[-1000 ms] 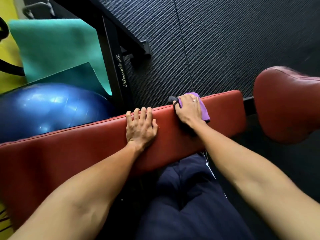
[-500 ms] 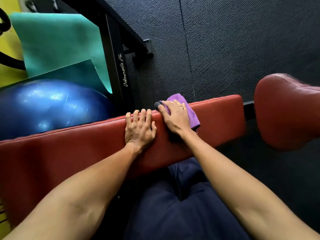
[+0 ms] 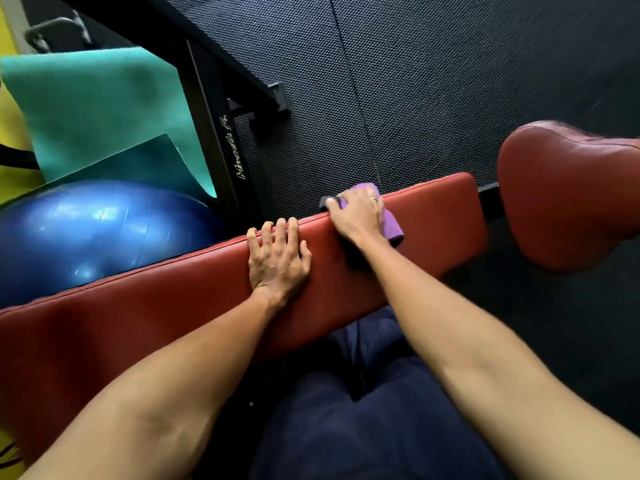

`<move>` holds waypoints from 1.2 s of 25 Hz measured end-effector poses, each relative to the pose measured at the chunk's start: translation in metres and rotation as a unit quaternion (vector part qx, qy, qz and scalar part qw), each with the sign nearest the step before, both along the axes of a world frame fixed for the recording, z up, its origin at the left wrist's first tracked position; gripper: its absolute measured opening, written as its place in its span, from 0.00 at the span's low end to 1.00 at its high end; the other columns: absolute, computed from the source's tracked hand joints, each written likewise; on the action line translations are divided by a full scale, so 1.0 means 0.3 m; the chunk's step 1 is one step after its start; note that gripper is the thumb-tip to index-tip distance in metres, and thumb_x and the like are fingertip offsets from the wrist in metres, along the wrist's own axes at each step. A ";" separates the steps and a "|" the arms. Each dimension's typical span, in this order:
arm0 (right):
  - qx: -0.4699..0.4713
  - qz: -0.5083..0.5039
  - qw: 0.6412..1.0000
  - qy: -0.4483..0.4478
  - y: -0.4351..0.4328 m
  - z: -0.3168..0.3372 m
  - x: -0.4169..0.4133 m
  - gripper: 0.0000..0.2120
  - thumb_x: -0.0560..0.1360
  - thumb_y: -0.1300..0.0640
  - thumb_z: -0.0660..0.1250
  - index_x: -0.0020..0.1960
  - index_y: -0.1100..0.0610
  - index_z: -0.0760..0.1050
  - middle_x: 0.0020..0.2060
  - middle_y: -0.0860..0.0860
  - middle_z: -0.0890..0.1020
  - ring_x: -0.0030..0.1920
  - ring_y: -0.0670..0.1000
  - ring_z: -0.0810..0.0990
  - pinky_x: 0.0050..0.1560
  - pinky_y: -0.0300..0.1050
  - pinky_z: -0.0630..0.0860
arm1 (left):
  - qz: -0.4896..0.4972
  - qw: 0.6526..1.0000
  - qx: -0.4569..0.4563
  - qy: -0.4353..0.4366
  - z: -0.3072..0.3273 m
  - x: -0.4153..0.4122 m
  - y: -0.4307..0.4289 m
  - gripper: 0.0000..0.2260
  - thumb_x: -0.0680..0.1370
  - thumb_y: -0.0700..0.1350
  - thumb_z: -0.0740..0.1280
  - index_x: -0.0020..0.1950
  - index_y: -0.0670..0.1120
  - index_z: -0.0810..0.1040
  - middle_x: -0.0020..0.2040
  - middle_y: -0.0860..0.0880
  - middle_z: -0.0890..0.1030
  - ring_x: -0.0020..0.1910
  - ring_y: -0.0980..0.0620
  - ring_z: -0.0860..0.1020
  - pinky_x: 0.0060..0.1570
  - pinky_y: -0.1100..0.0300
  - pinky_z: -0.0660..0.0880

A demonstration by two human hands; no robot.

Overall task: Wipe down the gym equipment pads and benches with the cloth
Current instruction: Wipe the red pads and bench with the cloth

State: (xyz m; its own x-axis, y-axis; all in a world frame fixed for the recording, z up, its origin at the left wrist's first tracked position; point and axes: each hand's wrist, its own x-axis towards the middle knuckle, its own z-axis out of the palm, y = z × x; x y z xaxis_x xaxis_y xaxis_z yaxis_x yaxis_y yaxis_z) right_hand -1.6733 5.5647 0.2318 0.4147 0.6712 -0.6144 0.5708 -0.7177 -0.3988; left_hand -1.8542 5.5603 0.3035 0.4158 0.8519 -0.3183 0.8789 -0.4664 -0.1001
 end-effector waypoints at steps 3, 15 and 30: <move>0.090 -0.014 0.996 0.015 -0.067 0.088 -0.150 0.22 0.81 0.41 0.59 0.69 0.50 0.76 0.71 0.52 0.74 0.80 0.59 0.57 0.80 0.58 0.50 | -0.009 1.000 -0.007 0.007 -0.002 -0.003 0.003 0.26 0.79 0.54 0.54 0.73 0.44 0.72 0.67 0.44 0.77 0.64 0.39 0.73 0.69 0.37 0.61; 0.001 -0.271 0.963 0.007 -0.163 -0.028 -0.031 0.28 0.84 0.47 0.56 0.83 0.49 0.56 0.83 0.52 0.54 0.82 0.61 0.45 0.80 0.59 0.42 | -0.122 0.989 -0.066 0.048 0.001 0.091 0.057 0.20 0.78 0.50 0.54 0.63 0.40 0.73 0.55 0.42 0.79 0.52 0.39 0.76 0.55 0.41 0.69; -0.032 -0.281 0.958 0.041 -0.280 -0.035 0.022 0.28 0.86 0.47 0.53 0.84 0.50 0.50 0.83 0.52 0.47 0.82 0.62 0.43 0.80 0.58 0.41 | -0.180 0.978 -0.089 0.063 -0.062 0.165 0.059 0.33 0.80 0.60 0.49 0.76 0.38 0.67 0.63 0.40 0.77 0.54 0.38 0.77 0.52 0.44 0.72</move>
